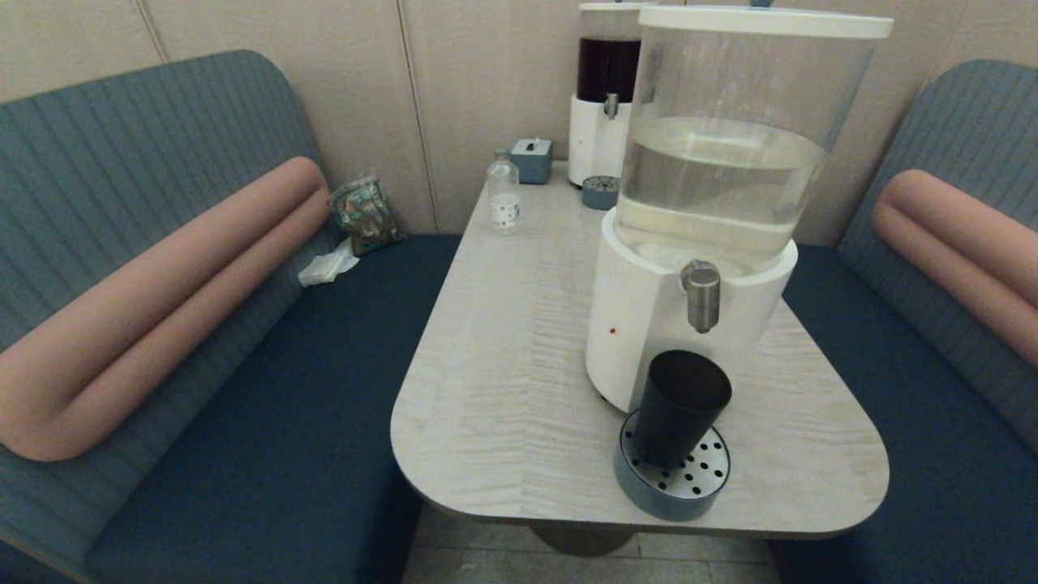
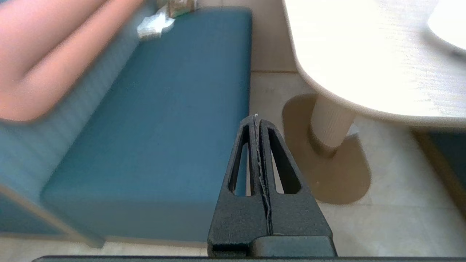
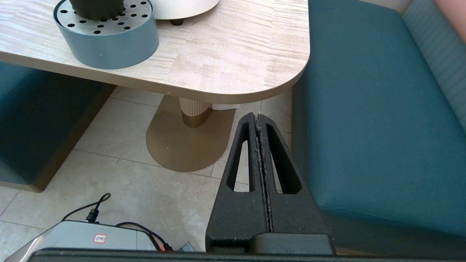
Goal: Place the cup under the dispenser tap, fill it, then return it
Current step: Place the cup next to the water dispenser
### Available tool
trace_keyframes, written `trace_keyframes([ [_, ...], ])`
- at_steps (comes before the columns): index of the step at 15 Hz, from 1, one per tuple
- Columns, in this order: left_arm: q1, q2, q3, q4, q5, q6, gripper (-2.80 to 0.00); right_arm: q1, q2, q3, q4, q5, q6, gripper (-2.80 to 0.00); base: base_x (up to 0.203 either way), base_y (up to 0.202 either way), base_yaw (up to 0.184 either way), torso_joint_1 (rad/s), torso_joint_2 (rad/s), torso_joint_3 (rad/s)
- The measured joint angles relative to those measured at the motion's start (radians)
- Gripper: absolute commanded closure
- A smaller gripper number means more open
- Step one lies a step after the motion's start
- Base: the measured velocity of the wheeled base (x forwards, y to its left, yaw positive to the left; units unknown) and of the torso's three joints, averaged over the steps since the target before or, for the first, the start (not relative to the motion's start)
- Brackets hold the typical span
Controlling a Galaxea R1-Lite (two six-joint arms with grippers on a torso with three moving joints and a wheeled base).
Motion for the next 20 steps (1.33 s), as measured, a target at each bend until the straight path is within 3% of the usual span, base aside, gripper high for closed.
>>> trace_keyframes([
  [3, 0.0, 0.034, -0.213, 0.076, -0.047, -0.013, 0.0, 0.0, 0.0, 0.0, 0.0, 0.0, 0.0, 0.0, 0.0, 0.0, 0.0, 0.0, 0.0, 0.0],
  [6, -0.013, 0.215, -0.477, 0.128, -0.116, -0.041, 0.0, 0.0, 0.0, 0.0, 0.0, 0.0, 0.0, 0.0, 0.0, 0.0, 0.0, 0.0, 0.0, 0.0],
  [9, -0.036, 0.495, -0.625, 0.01, -0.264, -0.04, 0.0, 0.0, 0.0, 0.0, 0.0, 0.0, 0.0, 0.0, 0.0, 0.0, 0.0, 0.0, 0.0, 0.0],
  [12, -0.048, 0.794, -0.602, -0.253, -0.411, -0.001, 0.0, 0.0, 0.0, 0.0, 0.001, 0.0, 0.001, 0.0, 0.0, 0.0, 0.0, 0.0, 0.0, 0.0],
  [15, -0.053, 1.093, -0.488, -0.645, -0.58, 0.029, 0.0, 0.0, 0.0, 0.0, 0.001, 0.0, 0.001, 0.0, 0.0, 0.0, 0.0, 0.0, 0.0, 0.0],
  [18, -0.058, 1.376, -0.372, -1.085, -0.795, 0.084, 0.0, 0.0, 0.0, 0.0, 0.001, 0.0, 0.001, 0.0, 0.0, 0.0, 0.0, 0.0, 0.0, 0.0],
  [20, -0.079, 1.513, -0.326, -1.295, -0.962, 0.113, 0.0, 0.0, 0.0, 0.0, 0.001, 0.0, 0.001, 0.0, 0.0, 0.0, 0.0, 0.0, 0.0, 0.0],
])
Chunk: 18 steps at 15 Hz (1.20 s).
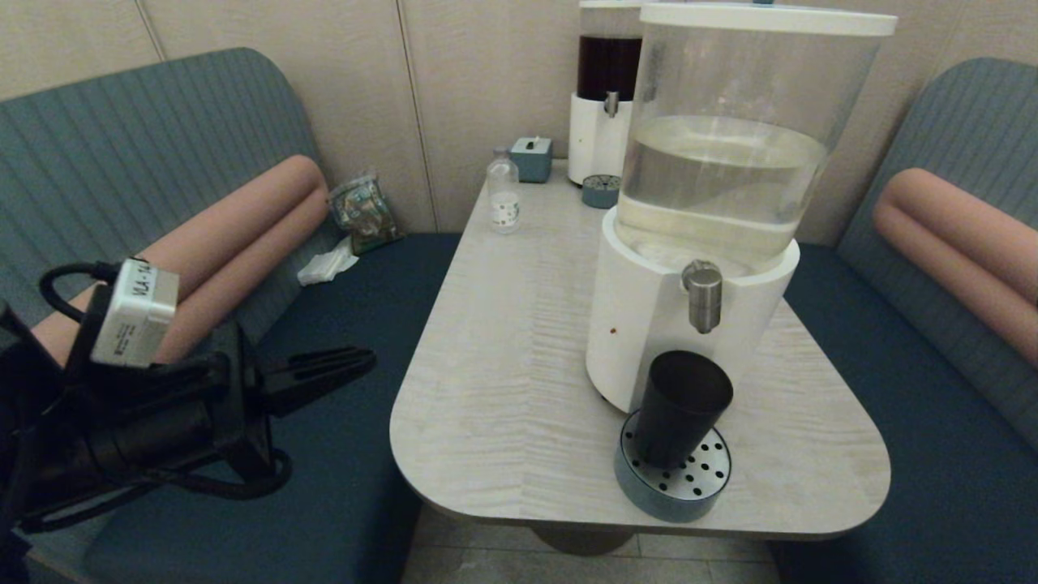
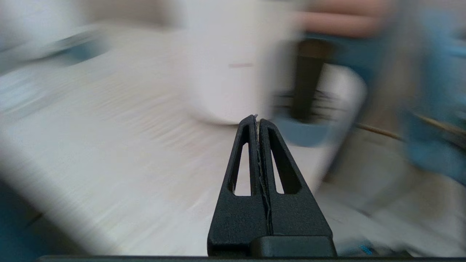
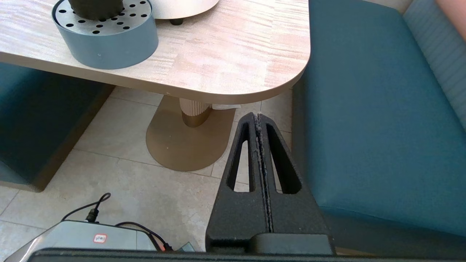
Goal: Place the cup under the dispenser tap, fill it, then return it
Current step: Place the cup next to the water dispenser
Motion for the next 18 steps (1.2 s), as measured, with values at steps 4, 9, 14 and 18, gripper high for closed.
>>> trace_keyframes([
  [4, -0.109, 0.151, 0.014, -0.079, -0.139, 0.009, 0.0, 0.0, 0.0, 0.0, 0.0, 0.0, -0.001, 0.0, 0.0, 0.0, 0.0, 0.0, 0.0, 0.0],
  [9, -0.174, 0.241, -0.027, -0.081, -0.137, 0.008, 0.0, -0.001, 0.0, 0.0, 0.0, 0.0, 0.0, 0.0, 0.0, 0.0, 0.0, 0.0, 0.0, 0.0],
  [14, -0.177, 0.295, -0.07, -0.08, -0.108, 0.013, -2.8, -0.001, 0.0, 0.0, 0.0, 0.0, 0.0, 0.0, 0.0, 0.0, 0.0, 0.0, 0.0, 0.0],
  [18, -0.208, 0.338, -0.109, -0.078, -0.102, 0.006, -2.8, 0.0, 0.0, 0.0, 0.0, 0.0, -0.001, 0.0, 0.0, 0.0, 0.0, 0.0, 0.0, 0.0],
])
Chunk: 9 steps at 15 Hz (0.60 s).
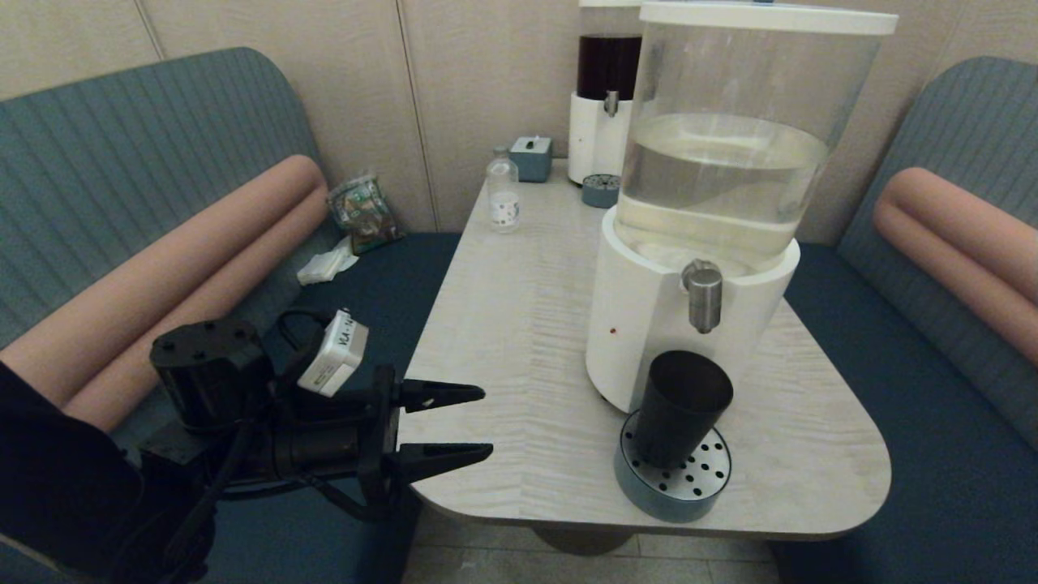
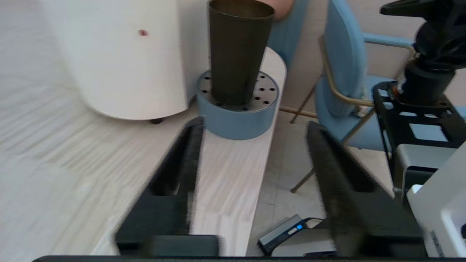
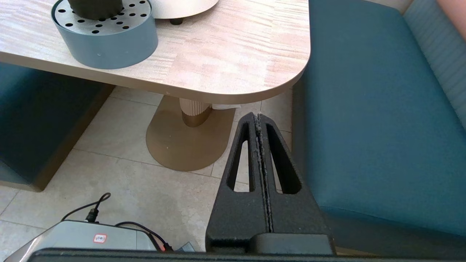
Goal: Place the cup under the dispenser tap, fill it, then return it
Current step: Place the cup next to the water dispenser
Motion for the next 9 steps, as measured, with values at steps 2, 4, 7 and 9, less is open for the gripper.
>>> trace_keyframes([
  [2, -0.031, 0.023, -0.019, 0.0, 0.014, -0.002, -2.8, 0.0, 0.0, 0.0, 0.0, 0.0, 0.0, 0.0, 0.0, 0.0, 0.0, 0.0, 0.0, 0.0],
  [4, -0.085, 0.055, -0.05, 0.003, 0.059, -0.006, -2.8, 0.0, 0.0, 0.0, 0.0, 0.0, 0.0, 0.0, 0.0, 0.0, 0.0, 0.0, 0.0, 0.0],
  [7, -0.157, 0.108, -0.095, 0.006, 0.107, -0.012, -2.8, 0.0, 0.0, 0.0, 0.0, 0.0, 0.0, 0.0, 0.0, 0.0, 0.0, 0.0, 0.0, 0.0],
  [9, -0.197, 0.137, -0.109, 0.004, 0.132, -0.021, -2.8, 0.0, 0.0, 0.0, 0.0, 0.0, 0.0, 0.0, 0.0, 0.0, 0.0, 0.0, 0.0, 0.0],
])
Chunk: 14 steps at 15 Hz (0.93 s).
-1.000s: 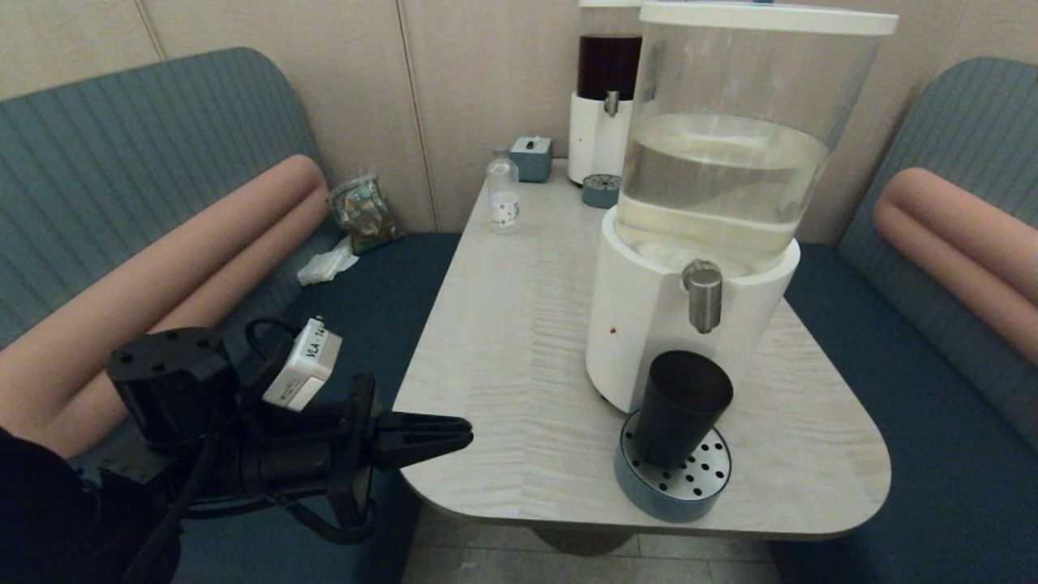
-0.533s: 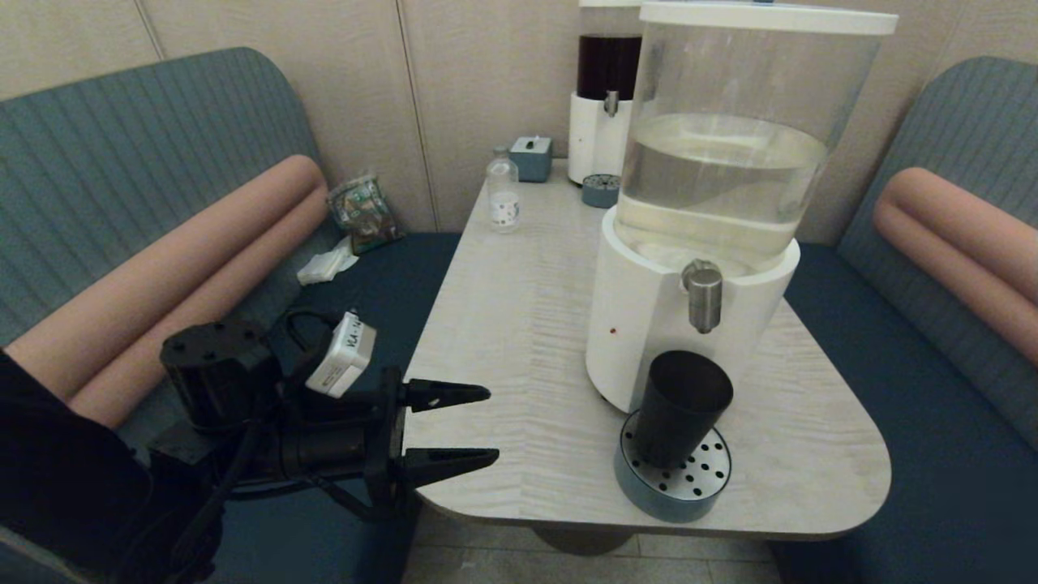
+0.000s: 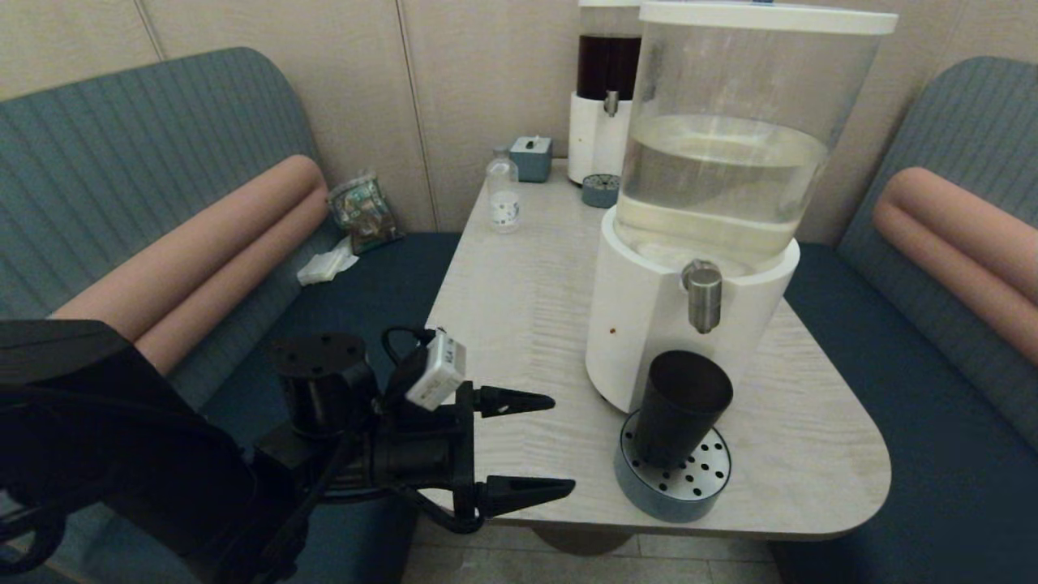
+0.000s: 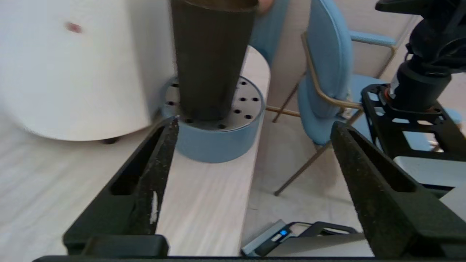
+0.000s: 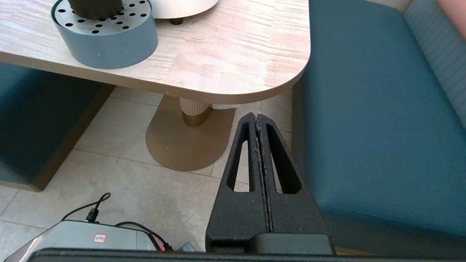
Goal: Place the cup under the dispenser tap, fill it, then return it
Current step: Place the cup next to the water dispenser
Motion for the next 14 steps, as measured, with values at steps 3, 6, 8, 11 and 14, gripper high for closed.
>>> trace_keyframes([
  [3, -0.043, 0.047, -0.031, -0.001, 0.045, -0.01, -2.8, 0.0, 0.0, 0.0, 0.0, 0.0, 0.0, 0.0, 0.0, 0.0, 0.0, 0.0, 0.0, 0.0],
  [6, -0.086, 0.104, -0.102, -0.007, 0.121, -0.035, -2.8, 0.0, 0.0, 0.0, 0.0, 0.0, 0.0, 0.0, 0.0, 0.0, 0.0, 0.0, 0.0, 0.0],
  [8, -0.112, 0.146, -0.165, -0.022, 0.162, -0.066, -2.8, 0.0, 0.0, 0.0, 0.0, 0.0, 0.0, 0.0, 0.0, 0.0, 0.0, 0.0, 0.0, 0.0],
  [11, -0.149, 0.196, -0.231, -0.031, 0.207, -0.092, -2.8, 0.0, 0.0, 0.0, 0.0, 0.0, 0.0, 0.0, 0.0, 0.0, 0.0, 0.0, 0.0, 0.0],
  [14, -0.164, 0.225, -0.266, -0.032, 0.222, -0.105, -2.8, 0.0, 0.0, 0.0, 0.0, 0.0, 0.0, 0.0, 0.0, 0.0, 0.0, 0.0, 0.0, 0.0],
])
